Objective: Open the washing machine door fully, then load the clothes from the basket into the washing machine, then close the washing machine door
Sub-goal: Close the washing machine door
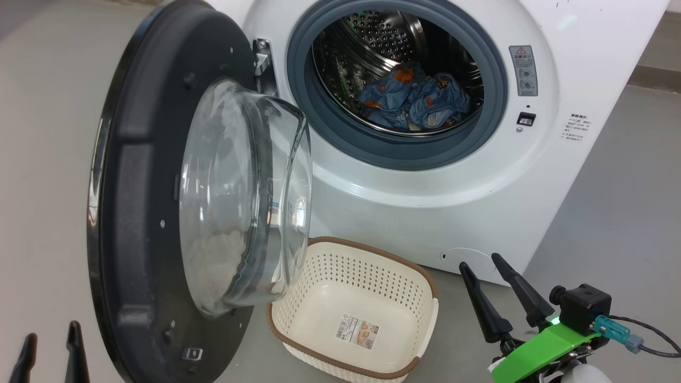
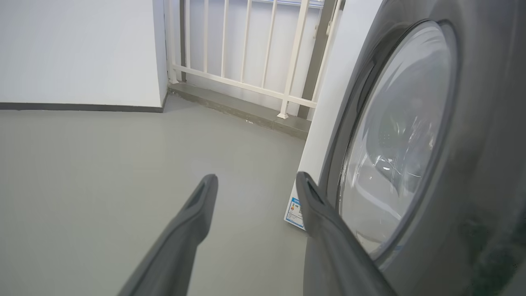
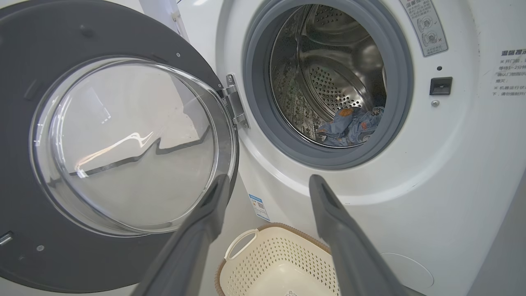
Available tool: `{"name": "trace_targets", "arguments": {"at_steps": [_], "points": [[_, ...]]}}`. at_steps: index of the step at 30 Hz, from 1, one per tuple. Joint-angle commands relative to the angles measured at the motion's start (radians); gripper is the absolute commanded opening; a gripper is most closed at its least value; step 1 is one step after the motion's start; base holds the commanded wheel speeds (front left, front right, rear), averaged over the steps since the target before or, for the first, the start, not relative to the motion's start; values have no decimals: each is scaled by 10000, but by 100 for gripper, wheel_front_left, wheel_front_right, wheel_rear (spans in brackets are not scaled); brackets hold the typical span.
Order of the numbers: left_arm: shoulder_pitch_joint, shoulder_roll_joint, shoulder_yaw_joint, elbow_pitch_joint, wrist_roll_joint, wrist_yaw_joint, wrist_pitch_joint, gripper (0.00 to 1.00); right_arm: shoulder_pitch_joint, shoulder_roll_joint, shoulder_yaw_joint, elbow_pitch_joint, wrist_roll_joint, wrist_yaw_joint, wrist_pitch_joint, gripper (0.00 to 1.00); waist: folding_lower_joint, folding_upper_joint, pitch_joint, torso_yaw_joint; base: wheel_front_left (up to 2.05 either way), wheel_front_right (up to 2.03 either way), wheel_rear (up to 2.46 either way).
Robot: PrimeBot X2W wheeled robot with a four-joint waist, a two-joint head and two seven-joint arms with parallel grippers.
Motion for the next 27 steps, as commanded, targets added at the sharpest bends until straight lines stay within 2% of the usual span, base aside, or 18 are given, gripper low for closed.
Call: {"name": "trace_targets", "arguments": {"at_steps": [1,9,11,12,14,15,17,27], "points": [[-155,332,368,-313,70,93,21,100,-2,-67,180,-211,71,16,-49,100,0,0,6,13,0,0,0],[-295,751,532,-683,-35,126,407,99,19,-57,179,-220,67,16,-49,100,0,0,42,87,0,0,0],[-380,921,588,-822,-119,81,557,70,18,-55,166,-224,65,16,-49,100,0,0,59,108,0,0,0],[-433,1003,627,-894,-180,66,656,51,13,-57,163,-225,65,16,-49,100,0,0,73,118,0,0,0],[-570,1157,728,-1054,-353,26,835,35,-4,-61,155,-227,62,16,-49,100,0,0,103,139,0,0,0],[-570,1157,728,-1054,-353,26,835,35,-4,-61,155,-227,62,16,-49,100,0,0,103,139,0,0,0],[-747,1294,865,-1176,-645,-22,1070,0,-21,-56,142,-228,58,16,-49,100,0,0,133,154,0,0,0],[-1855,1957,1492,-1433,-2482,-222,2514,0,-90,-1,88,-225,45,16,-49,100,0,0,219,103,0,0,0]]}}
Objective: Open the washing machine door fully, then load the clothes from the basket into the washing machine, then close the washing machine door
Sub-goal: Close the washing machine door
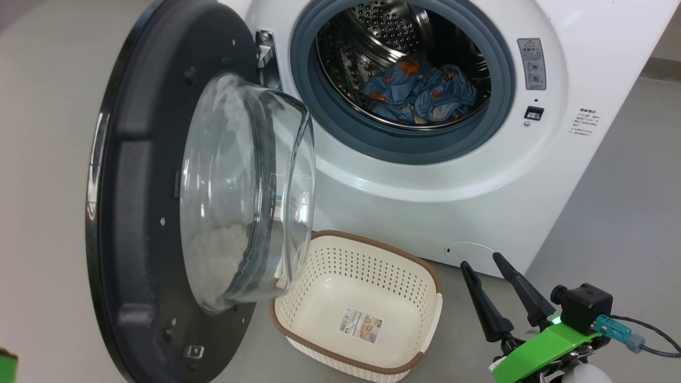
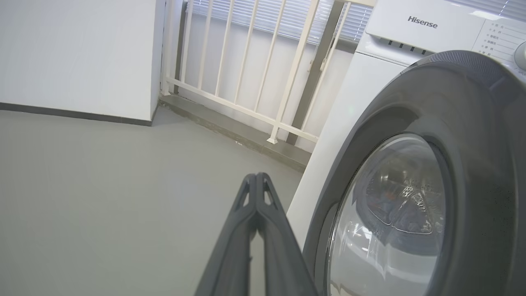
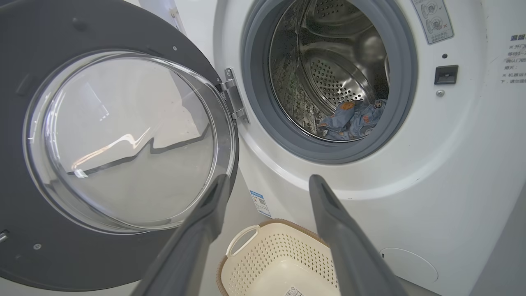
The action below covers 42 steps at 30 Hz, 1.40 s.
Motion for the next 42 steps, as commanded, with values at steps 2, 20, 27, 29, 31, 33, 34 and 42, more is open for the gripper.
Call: {"name": "trace_targets", "arguments": {"at_steps": [2,20,27,29,31,33,34,42], "points": [[-815,430,489,-229,-558,-102,326,0,-90,-6,111,-239,39,16,-49,100,0,0,23,-7,0,0,0],[-3276,635,1612,1084,-5103,1204,3954,0,-191,38,67,-248,40,16,-49,100,0,0,125,-374,0,0,0],[-3719,494,1724,1007,-6282,2013,5111,0,-230,31,56,-249,40,16,-49,100,0,0,172,-500,0,0,0],[-3789,534,1706,896,-6477,2246,5415,0,-236,38,53,-250,39,16,-49,100,0,0,172,-547,0,0,0],[-3753,675,1621,755,-6591,2406,5801,0,-234,50,49,-251,39,16,-49,100,0,0,171,-610,0,0,0],[-3742,708,1610,697,-6670,2521,5960,0,-229,54,27,-257,39,16,-49,100,0,0,172,-636,0,0,0],[-3738,705,1587,628,-6801,2652,6157,0,-217,53,10,-262,41,16,-49,100,0,0,169,-656,0,0,0],[-3788,507,1503,-187,-7520,3659,7027,0,-174,101,-12,-258,40,16,-49,100,0,0,86,-857,0,0,0]]}}
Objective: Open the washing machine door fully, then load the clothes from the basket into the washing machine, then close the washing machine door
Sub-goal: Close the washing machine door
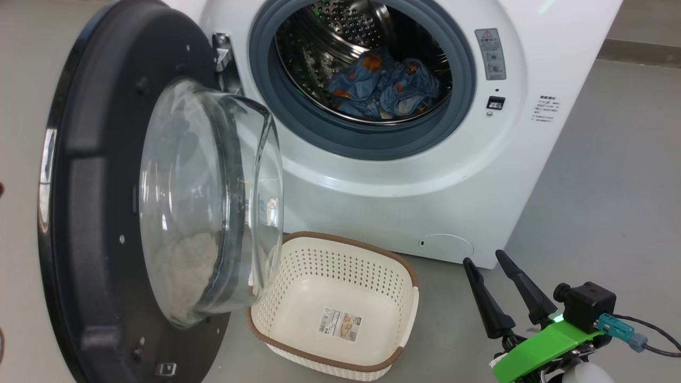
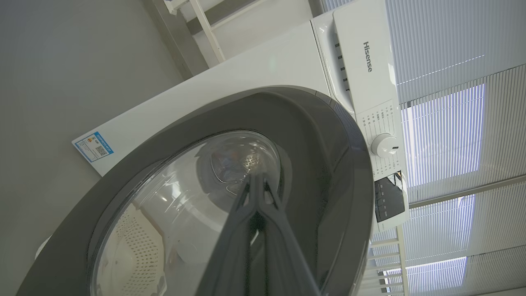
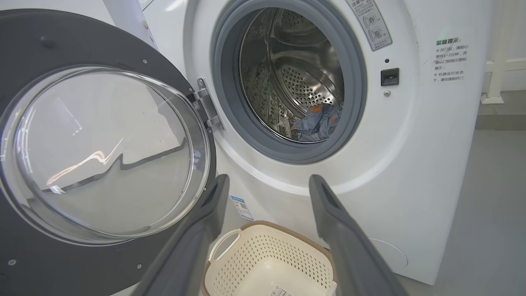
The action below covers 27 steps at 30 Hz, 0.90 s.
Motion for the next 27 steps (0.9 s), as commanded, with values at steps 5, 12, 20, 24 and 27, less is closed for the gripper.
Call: {"name": "trace_targets", "arguments": {"at_steps": [5,12,20,24,27], "points": [[-372,369,123,-913,-246,472,501,0,-127,-34,149,-268,43,16,-49,100,0,0,-51,-195,0,0,0],[-173,394,-335,-1575,-278,859,1020,0,-85,-6,145,-270,51,16,-49,100,0,0,-82,-384,0,0,0],[-51,164,-620,-2500,-520,1232,1379,0,-61,-15,148,-271,54,16,-49,100,0,0,-56,-627,0,0,0],[-3,-23,-826,-2804,-566,1297,1438,0,-93,-25,171,-250,65,16,-49,100,0,0,-50,-737,0,0,0],[53,-155,-976,-3013,-575,1364,1462,0,-128,-12,182,-260,65,16,-49,100,0,0,-61,-878,0,0,0]]}}
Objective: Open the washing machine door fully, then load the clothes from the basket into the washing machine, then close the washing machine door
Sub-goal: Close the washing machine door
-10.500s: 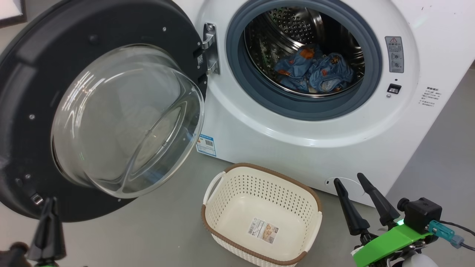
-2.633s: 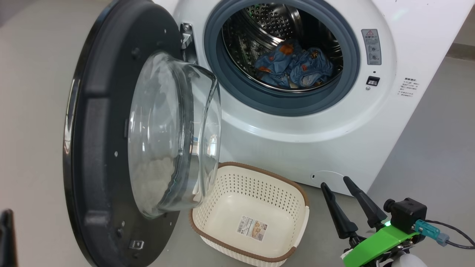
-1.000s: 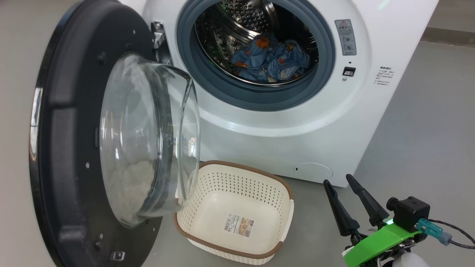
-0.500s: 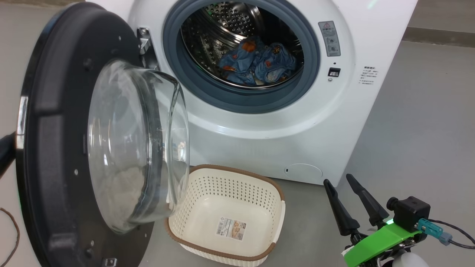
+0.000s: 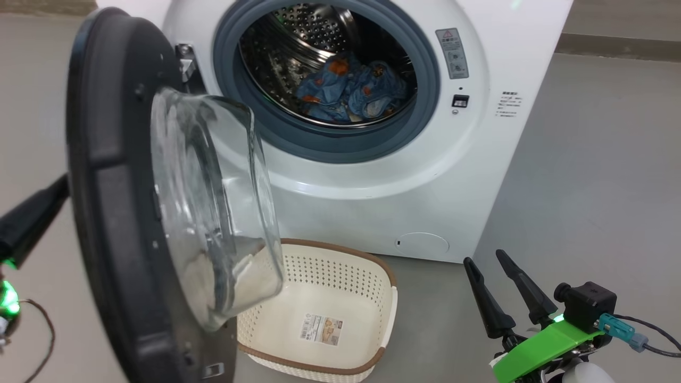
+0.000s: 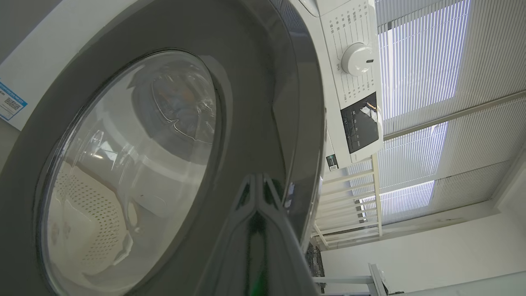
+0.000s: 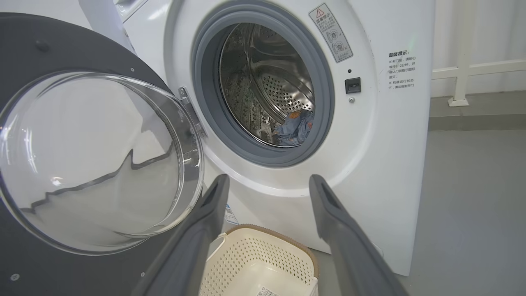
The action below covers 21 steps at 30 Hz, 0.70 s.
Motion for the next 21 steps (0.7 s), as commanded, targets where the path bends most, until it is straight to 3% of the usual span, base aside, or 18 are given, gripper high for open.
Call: {"name": "trace_targets", "arguments": {"at_steps": [1,21], "points": [[-203,211,126,-463,-204,75,202,0,-132,-32,220,-258,66,16,-48,100,0,0,-3,-143,0,0,0],[-572,-366,-414,-778,-35,10,-91,0,-201,-10,161,-291,32,16,-48,100,0,0,167,-1720,0,0,0]]}}
